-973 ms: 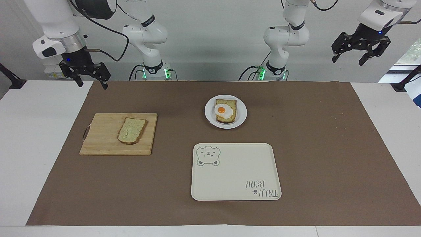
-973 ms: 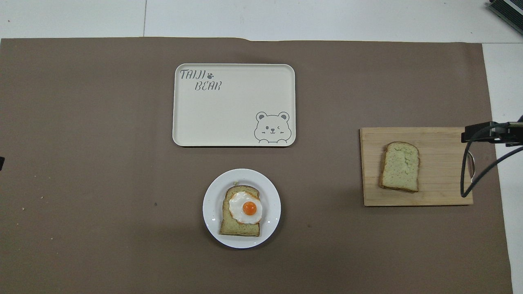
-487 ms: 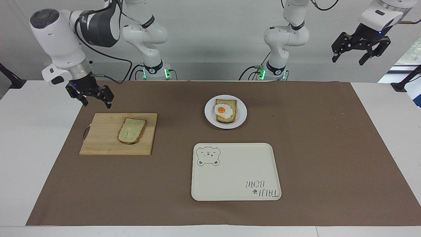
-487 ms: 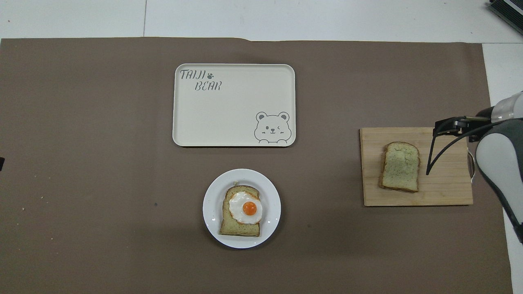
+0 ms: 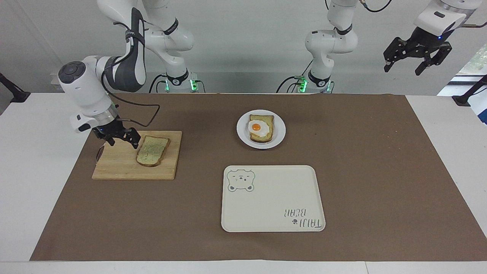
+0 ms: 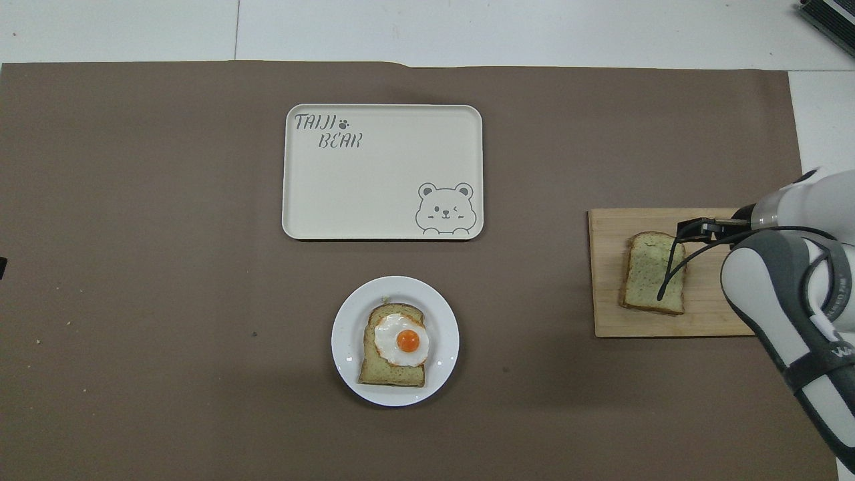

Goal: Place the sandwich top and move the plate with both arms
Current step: 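Reach the right gripper down to the bread slice on the board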

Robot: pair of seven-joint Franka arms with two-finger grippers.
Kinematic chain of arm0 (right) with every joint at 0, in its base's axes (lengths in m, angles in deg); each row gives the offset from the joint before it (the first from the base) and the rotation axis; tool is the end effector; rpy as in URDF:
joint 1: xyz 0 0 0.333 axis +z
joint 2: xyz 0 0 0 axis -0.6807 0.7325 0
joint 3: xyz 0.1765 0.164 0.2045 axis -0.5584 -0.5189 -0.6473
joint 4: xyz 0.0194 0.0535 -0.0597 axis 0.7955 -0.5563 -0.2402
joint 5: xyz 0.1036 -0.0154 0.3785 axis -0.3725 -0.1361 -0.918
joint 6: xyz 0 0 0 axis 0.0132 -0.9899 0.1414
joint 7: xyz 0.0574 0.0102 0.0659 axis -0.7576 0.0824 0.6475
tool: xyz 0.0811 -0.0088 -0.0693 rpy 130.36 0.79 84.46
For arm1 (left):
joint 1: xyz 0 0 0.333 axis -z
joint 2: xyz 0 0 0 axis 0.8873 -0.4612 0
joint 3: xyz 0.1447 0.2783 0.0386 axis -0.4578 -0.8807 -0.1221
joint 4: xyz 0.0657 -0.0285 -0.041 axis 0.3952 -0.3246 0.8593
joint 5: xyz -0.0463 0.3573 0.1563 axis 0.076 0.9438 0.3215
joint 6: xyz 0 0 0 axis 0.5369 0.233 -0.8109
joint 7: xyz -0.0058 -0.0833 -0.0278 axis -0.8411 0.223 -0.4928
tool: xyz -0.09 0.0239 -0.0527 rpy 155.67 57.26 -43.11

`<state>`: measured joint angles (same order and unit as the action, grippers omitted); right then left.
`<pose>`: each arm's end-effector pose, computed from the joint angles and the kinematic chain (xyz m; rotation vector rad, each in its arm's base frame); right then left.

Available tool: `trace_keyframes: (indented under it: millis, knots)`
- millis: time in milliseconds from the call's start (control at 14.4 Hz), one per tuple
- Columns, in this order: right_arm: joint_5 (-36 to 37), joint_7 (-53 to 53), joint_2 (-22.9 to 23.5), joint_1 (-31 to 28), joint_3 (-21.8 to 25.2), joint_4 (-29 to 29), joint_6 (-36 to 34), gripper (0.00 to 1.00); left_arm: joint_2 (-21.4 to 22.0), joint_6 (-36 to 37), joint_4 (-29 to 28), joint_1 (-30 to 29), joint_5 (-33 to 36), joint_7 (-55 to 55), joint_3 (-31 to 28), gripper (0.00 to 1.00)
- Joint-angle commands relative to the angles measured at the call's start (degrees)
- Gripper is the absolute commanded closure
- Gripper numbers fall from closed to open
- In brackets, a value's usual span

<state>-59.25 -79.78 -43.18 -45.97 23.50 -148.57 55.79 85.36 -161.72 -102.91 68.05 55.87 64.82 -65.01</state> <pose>0.5616 -0.0797 0.3746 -3.1300 0.2254 -0.0308 0.5024 -0.0030 0.7173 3.1157 -0.3118 -0.0810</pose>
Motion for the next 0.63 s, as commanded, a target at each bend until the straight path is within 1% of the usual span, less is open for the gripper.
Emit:
trace_keyframes:
  millis: [0, 209, 348, 556]
  knots:
    - [-1.04, 1.82, 0.28, -0.62, -0.2, -3.07, 2.71, 0.0, 1.4, -0.02, -1.69, -0.33, -0.12, -0.3, 0.11, 0.0]
    - [-1.13, 1.82, 1.59, -1.24, -0.2, -6.15, 8.24, 0.0, 2.45, -0.63, -3.53, -0.33, -0.2, 0.14, 0.03, 0.0]
    - [-2.26, 1.82, 3.0, -1.24, -0.2, -6.42, 9.75, 0.0, 2.54, -0.64, -3.71, -0.33, -0.2, 0.14, 0.03, 0.0]
    - [-3.86, 1.73, 3.01, -1.24, -0.2, -7.03, 10.02, 0.0, 2.54, -0.64, -3.62, -0.33, -0.2, 0.14, 0.03, 0.0]
